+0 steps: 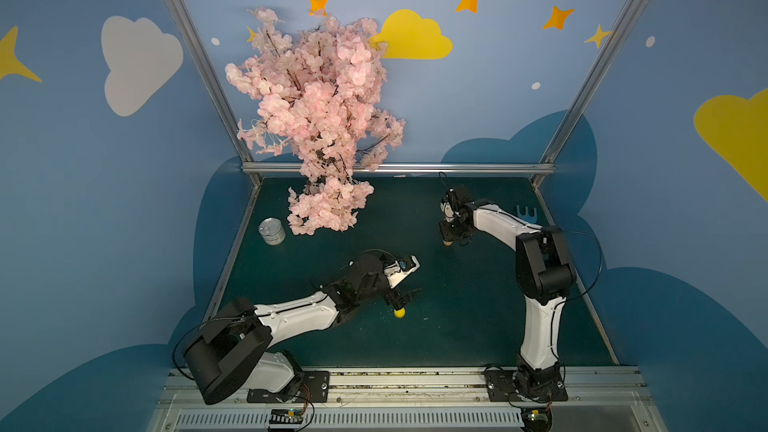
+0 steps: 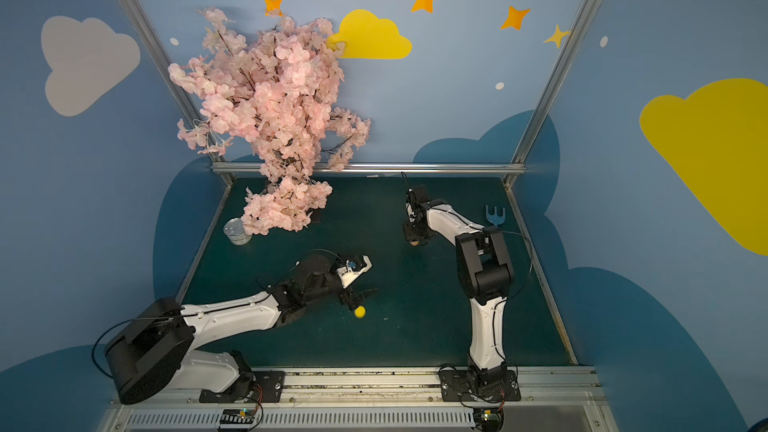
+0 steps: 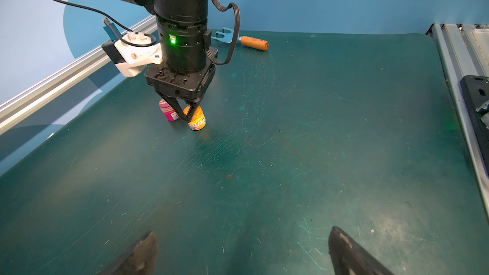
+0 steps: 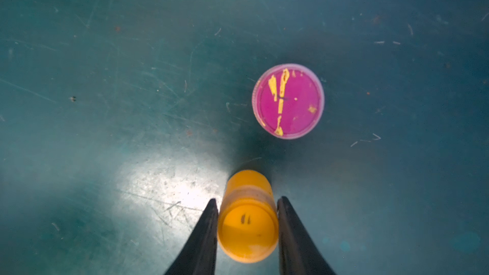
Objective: Close the paint jar lid
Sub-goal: Place the paint jar at the center of the board.
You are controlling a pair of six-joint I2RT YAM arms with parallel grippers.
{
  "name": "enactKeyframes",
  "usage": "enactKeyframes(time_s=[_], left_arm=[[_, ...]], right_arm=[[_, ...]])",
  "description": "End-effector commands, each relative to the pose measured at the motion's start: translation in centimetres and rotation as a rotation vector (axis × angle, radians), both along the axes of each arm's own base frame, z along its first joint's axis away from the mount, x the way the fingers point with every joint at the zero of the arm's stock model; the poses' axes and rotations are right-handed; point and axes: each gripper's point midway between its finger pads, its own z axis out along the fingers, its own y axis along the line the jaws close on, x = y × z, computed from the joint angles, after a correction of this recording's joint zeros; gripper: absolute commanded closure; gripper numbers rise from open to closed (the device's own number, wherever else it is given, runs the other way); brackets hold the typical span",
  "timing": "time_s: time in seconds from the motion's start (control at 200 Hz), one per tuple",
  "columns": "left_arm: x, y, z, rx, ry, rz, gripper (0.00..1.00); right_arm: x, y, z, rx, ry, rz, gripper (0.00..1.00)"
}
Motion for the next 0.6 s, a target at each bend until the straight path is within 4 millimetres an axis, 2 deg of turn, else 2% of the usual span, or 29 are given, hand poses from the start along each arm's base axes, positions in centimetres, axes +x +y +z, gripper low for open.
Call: enactKeyframes(time_s=[0.0,0.205,0.365,0.596], left_arm=[[-0.18,0.01,0.8,-0.016,-0.026,-0.01,0.0],[-0.18,0.02,0.76,-0.015,-0.024,-0.012,0.0],[-0.21,0.0,0.7,-0.014,-0.022,-0.012,0.0],[-0.32,-0.03,0.58,-0.012,-0.021,-0.019,0.0]], right_arm=[[0.17,0.05,-0.33,0.01,0.02,-0.011,1.0],[0.2,0.08,-0.68,0.012,0.026,-0.011,1.0],[0.2,0.1,-0.95,0.012,0.032,-0.013,0.96],[0.2,0.02,-0.88,0.009,0.03,-0.016,0.84]])
